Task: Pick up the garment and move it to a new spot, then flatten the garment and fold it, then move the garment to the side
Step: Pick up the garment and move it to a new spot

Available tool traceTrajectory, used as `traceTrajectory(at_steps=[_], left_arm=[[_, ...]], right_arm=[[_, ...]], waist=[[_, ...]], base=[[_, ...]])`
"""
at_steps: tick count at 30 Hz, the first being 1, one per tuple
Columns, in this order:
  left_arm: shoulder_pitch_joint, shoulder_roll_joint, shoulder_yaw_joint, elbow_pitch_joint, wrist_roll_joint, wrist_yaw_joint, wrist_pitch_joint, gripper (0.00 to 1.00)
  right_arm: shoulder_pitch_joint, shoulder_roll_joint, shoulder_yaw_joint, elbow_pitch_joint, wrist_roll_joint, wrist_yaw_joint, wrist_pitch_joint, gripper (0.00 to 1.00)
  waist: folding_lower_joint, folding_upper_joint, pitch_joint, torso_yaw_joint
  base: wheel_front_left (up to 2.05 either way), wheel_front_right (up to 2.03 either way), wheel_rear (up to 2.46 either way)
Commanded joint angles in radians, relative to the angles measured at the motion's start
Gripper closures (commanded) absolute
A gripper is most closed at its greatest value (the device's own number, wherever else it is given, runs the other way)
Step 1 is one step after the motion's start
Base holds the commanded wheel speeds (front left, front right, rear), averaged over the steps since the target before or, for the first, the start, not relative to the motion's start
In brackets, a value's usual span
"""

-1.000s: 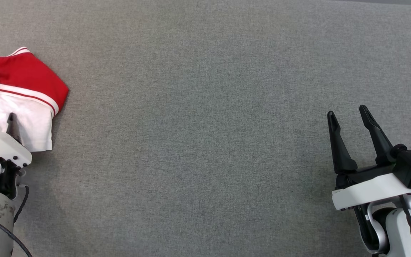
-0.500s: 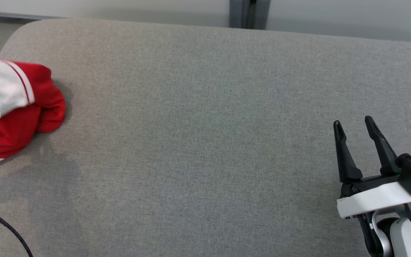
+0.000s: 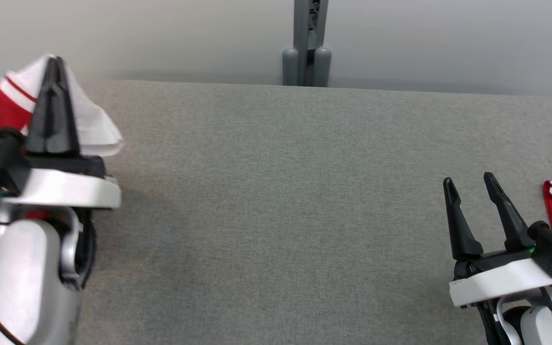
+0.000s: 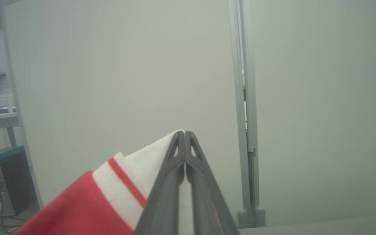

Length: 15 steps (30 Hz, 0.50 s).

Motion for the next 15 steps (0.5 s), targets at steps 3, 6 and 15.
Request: traceTrajectory(at_steps=[3,6,15], left_arm=[[0.093,-0.032,-0.059,-0.147,0.011,0.010,0.066,1.00],[0.134,-0.055,-0.110,-0.214,0.009,0.003,0.110,1.00],[0.063,-0.121,-0.268,-0.206,0.024,-0.067,0.159,1.00]], right_arm=[[0.005,-0.005,0.000,-0.007,0.013,0.000,-0.008,0.00],[-0.012,-0.006,0.002,-0.009,0.018,0.000,-0.013,0.00],[-0.054,-0.005,0.018,0.003,0.045,0.000,-0.052,0.00]], waist=[[0.0000,0.0000,0.006,-0.053],[0.0000,0.0000,0.031,-0.096],[0.0000,0.0000,0.130,-0.283]], base=[[0.00,0.00,0.00],[0.00,0.00,0.00],[0.00,0.00,0.00]])
